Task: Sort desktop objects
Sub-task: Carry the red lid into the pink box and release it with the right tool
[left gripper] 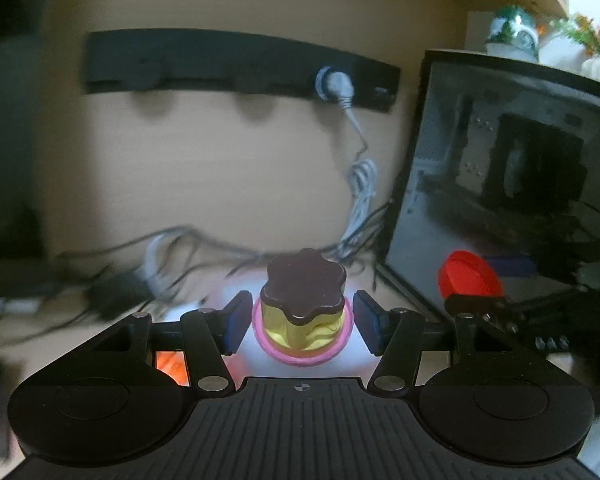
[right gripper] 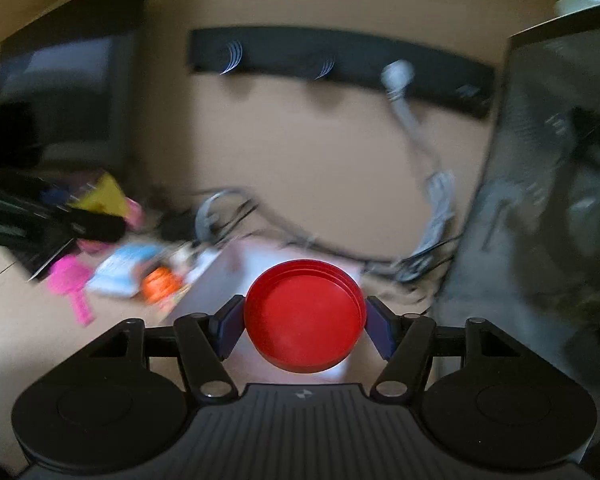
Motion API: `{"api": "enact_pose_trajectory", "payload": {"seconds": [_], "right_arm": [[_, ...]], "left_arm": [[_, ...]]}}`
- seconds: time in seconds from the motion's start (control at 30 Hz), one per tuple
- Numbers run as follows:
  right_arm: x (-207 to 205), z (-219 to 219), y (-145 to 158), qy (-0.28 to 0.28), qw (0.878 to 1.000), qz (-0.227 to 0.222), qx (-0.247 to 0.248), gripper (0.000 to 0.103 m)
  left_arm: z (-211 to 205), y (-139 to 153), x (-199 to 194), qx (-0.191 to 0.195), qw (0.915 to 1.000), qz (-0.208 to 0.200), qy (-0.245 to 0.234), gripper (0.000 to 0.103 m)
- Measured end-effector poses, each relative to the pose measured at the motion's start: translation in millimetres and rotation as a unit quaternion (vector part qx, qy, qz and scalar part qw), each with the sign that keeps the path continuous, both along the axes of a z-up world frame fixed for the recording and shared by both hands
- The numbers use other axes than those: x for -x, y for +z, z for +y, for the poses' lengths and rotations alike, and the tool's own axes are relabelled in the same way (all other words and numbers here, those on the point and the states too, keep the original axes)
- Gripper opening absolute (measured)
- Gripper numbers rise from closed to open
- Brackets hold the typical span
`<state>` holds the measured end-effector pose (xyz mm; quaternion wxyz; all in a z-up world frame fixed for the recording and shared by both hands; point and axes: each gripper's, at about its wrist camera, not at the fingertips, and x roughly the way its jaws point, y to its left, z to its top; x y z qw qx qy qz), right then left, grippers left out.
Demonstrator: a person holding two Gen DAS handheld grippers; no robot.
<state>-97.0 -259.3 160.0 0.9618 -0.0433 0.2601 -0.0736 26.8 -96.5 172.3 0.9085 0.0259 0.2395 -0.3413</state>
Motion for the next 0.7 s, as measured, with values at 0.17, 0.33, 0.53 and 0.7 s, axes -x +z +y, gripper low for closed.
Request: {"api": "enact_pose_trajectory", "payload": {"seconds": [0.17, 0.33, 0.53, 0.7], "right_arm": [[-32, -20, -13, -0.028, 0.999, 0.020, -0.013, 0.064], [-52, -33, -32, -0.034, 0.998, 0.041, -0.021, 0.064], [-79, -37, -56, -0.034, 0.997, 0.069, -0.013, 0.064], [-106, -26, -82, -0.018, 0.995, 0.103, -0.007, 0.064]], "left_arm": [[-64, -44, -62, -0.023, 0.9966, 0.078, -0.013, 0.061], [-90, -80, -96, -0.047, 0.9910, 0.125, 0.007, 0.062], [-38, -65, -76, -0.037, 0.9911, 0.117, 0.052, 0.084], [24, -64, -19, -0.065, 0.9910, 0.078, 0.087, 0.095]]}}
